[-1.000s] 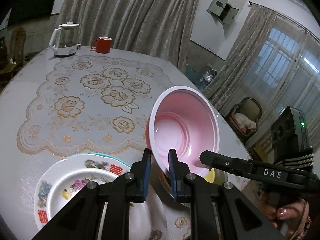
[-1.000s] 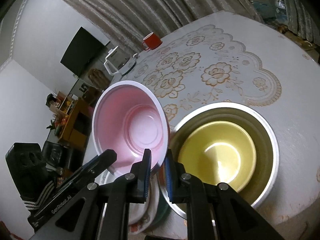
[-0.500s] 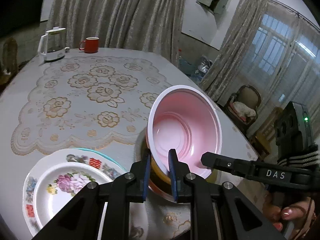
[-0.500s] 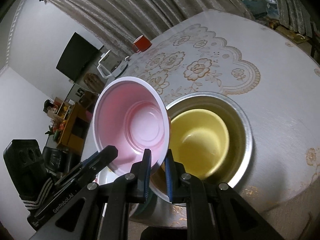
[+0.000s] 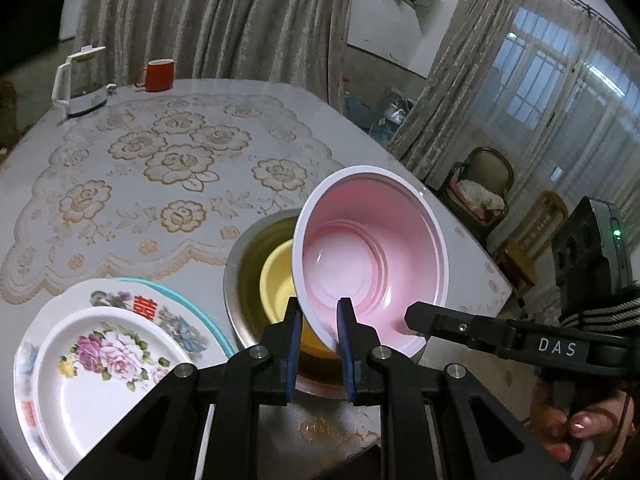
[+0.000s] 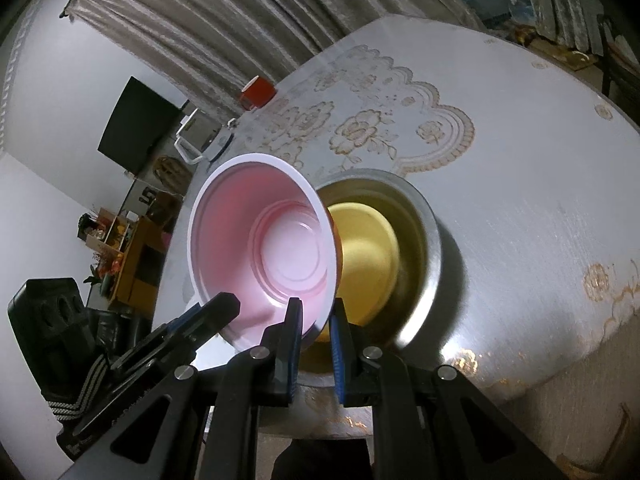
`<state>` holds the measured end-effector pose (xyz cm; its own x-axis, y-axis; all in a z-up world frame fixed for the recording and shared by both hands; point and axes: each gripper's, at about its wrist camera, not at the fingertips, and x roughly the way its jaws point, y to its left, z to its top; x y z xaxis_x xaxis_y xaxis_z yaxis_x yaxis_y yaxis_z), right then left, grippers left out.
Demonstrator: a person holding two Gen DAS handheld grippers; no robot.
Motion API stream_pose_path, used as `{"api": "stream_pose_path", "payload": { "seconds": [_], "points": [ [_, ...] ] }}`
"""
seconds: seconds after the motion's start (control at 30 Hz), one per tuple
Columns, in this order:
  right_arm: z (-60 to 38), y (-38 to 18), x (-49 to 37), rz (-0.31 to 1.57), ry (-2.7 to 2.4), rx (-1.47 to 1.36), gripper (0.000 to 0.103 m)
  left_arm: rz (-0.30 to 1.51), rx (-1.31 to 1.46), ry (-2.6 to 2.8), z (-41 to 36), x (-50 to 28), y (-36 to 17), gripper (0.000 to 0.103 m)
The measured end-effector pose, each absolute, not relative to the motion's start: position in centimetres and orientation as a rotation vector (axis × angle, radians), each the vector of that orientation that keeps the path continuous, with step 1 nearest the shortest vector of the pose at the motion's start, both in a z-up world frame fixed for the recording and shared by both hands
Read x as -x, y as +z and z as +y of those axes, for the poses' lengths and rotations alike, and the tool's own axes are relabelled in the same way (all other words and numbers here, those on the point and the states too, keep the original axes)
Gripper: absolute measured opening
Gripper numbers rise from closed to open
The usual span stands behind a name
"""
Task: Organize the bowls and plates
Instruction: 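Lower the pink-and-red bowl into the yellow bowl with both tools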
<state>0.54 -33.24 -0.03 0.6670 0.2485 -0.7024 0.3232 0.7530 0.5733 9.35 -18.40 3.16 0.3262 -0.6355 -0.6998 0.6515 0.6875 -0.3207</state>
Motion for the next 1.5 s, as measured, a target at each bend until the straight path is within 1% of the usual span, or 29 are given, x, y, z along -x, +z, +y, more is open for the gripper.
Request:
{"api": "stream_pose_path", "payload": {
  "seconds": [0.2, 0.67, 0.9, 1.13, 1.2, 1.27, 1.33, 1.5],
  "points": [
    [-33.3, -1.0, -0.5, 0.887, -0.052, -0.76, 0.014, 0.937, -0.03, -0.838, -18.8, -9.7, 2.3, 0.017],
    [-32.9, -2.0, -3.4, 0.961, -0.041, -0.77, 0.015, 1.023, -0.079, -0.805, -19.5, -12.5, 1.2, 0.017],
    [-33.9, -2.1, -2.5, 0.985, -0.077, -0.761, 0.015, 1.069, -0.113, -0.851, -21.0, -11.5, -0.1, 0.018],
    [-34.4, -2.4, -1.7, 0.993, -0.085, -0.775, 0.015, 1.092, -0.08, -0.867, -20.9, -11.6, 0.1, 0.018],
    [-34.5, -2.5, -1.9, 0.995, -0.072, -0.801, 0.016, 1.102, -0.069, -0.861, -20.8, -12.1, 0.3, 0.018],
    [-34.5, -2.6, -2.2, 1.002, -0.057, -0.817, 0.021, 1.109, -0.073, -0.86, -20.9, -12.4, 0.3, 0.018],
    [-34.4, -2.6, -2.5, 1.003, -0.058, -0.834, 0.022, 1.117, -0.084, -0.848, -21.2, -12.7, 0.2, 0.018],
    [-33.9, -2.4, -3.0, 1.003, -0.041, -0.831, 0.022, 1.139, -0.082, -0.857, -21.3, -13.3, 0.0, 0.018]
  ]
}}
